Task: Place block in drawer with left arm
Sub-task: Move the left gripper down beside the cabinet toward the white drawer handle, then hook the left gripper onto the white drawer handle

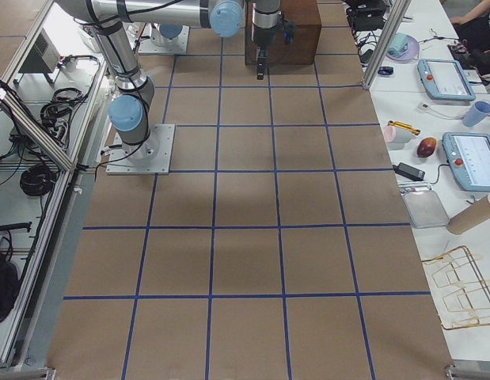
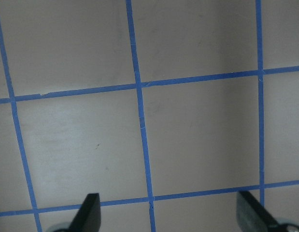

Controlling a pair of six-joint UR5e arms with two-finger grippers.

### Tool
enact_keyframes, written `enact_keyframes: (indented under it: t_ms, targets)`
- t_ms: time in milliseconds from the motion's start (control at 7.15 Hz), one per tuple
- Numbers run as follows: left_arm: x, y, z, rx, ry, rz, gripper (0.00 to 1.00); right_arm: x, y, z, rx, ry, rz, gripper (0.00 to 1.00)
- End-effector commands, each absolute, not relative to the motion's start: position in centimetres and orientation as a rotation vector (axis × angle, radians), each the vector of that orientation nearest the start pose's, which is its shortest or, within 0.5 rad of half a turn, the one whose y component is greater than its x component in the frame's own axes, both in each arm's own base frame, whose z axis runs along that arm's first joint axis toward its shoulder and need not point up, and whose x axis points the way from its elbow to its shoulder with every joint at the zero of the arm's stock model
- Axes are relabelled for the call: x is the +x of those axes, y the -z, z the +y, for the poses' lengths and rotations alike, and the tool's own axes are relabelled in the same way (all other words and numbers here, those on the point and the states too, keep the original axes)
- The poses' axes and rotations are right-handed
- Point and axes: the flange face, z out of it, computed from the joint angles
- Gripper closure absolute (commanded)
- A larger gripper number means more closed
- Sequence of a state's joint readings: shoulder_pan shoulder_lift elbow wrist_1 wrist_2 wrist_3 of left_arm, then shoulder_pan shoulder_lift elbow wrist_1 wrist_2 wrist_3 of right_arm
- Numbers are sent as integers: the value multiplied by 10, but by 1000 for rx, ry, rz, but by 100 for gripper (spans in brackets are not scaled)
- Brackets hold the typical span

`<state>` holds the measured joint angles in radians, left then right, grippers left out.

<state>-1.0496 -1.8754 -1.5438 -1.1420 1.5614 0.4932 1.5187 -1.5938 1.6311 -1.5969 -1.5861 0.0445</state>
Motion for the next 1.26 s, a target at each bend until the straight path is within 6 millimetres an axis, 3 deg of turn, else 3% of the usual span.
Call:
enact_keyframes:
  t_ms: [0,140,280,559,839,1118]
  targets:
    - [225,-362,-595,-158,253,3196,0,107,-472,-487,152,-17,3153,0]
    - [230,-356,-591,-205,281,3299,0,107,-472,-487,152,-17,3153,0]
    - [230,-349,-586,-230,200,3350,0,107,-472,-487,152,-17,3153,0]
    - [215,-335,-586,-282,161,3515,0,107,-472,-487,152,-17,3153,0]
    - [215,-312,-587,-295,58,3559,0,107,-472,-487,152,-17,3153,0]
    - [220,-295,-598,-180,79,3569,0,107,-472,-487,152,-17,3153,0]
